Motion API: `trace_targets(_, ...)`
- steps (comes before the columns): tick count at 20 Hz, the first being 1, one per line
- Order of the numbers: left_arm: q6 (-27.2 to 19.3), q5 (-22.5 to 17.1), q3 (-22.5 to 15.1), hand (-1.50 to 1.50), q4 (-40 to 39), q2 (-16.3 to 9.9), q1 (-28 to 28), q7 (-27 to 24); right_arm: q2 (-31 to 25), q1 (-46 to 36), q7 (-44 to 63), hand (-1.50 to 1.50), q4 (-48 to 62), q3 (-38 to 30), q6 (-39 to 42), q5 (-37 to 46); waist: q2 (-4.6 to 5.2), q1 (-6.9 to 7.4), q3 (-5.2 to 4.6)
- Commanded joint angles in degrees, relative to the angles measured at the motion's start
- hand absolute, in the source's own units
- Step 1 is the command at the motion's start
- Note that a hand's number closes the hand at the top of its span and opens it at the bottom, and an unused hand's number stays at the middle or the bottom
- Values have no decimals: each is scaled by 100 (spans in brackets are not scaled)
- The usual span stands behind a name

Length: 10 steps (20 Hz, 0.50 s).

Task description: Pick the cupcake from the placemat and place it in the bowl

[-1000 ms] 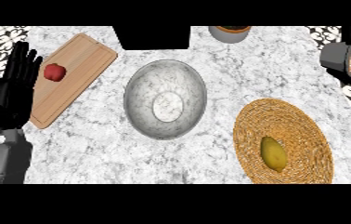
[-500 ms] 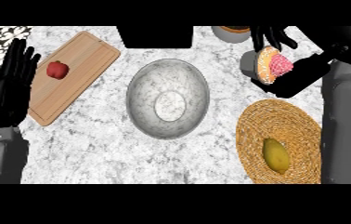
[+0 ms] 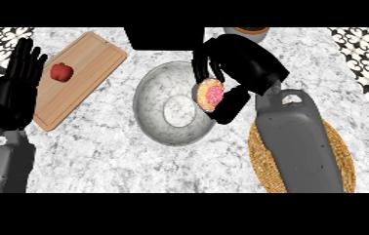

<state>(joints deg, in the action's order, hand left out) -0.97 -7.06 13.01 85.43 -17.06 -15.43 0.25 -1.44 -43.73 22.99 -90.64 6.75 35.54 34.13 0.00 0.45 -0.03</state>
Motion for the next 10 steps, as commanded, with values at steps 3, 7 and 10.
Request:
trace_targets(3, 277, -281, 282, 0, 126, -319, -32, 224, 39, 231, -343, 150, 685, 718, -825, 946, 2, 2, 3)
trace_targets(7, 180, -50, 69, 0, -335, -31, -74, -213, 141, 299, 46, 150, 1902, 1012, -2133, 859, 34, 54, 1)
trace_targets(10, 36, 53, -34, 0, -104, 106, 12, -188, 143, 147, -161, -150, 2598, 1008, -2587, 243, 25, 69, 3)
